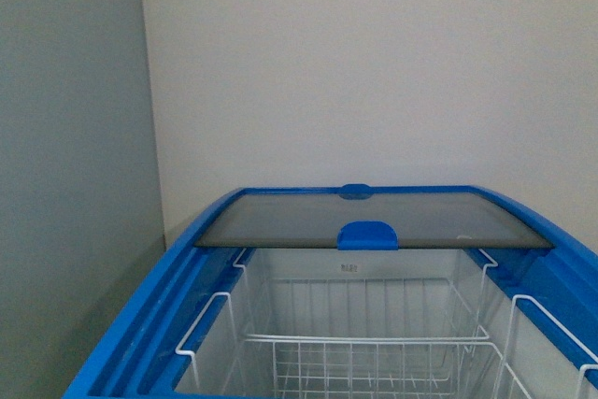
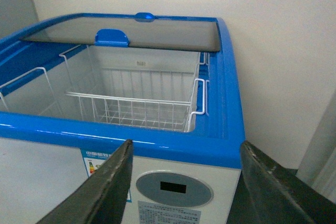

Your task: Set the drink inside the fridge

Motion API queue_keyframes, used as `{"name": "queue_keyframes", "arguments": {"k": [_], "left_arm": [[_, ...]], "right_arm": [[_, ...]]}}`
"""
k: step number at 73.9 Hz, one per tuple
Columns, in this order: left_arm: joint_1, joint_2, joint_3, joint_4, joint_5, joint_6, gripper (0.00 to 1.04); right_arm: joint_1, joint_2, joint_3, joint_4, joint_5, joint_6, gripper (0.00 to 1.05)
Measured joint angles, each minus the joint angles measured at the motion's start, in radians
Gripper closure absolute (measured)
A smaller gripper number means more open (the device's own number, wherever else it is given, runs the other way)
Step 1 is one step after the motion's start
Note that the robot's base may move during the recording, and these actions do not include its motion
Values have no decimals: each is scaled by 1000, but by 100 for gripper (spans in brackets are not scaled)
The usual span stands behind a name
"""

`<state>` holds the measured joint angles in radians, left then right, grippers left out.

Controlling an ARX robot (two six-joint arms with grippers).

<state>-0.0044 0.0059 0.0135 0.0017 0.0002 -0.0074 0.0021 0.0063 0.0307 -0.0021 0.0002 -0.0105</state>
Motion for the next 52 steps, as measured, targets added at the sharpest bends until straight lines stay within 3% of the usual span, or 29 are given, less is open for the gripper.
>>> {"name": "queue_keyframes", "arguments": {"k": [12,15,52], "left_arm": [[0,0,0,0,0,0,10],[0,0,0,0,0,2,7],[0,0,0,0,0,2,8]], "right_arm": [[0,0,0,0,0,0,12],[0,0,0,0,0,0,6],[0,0,0,0,0,1,7]]}}
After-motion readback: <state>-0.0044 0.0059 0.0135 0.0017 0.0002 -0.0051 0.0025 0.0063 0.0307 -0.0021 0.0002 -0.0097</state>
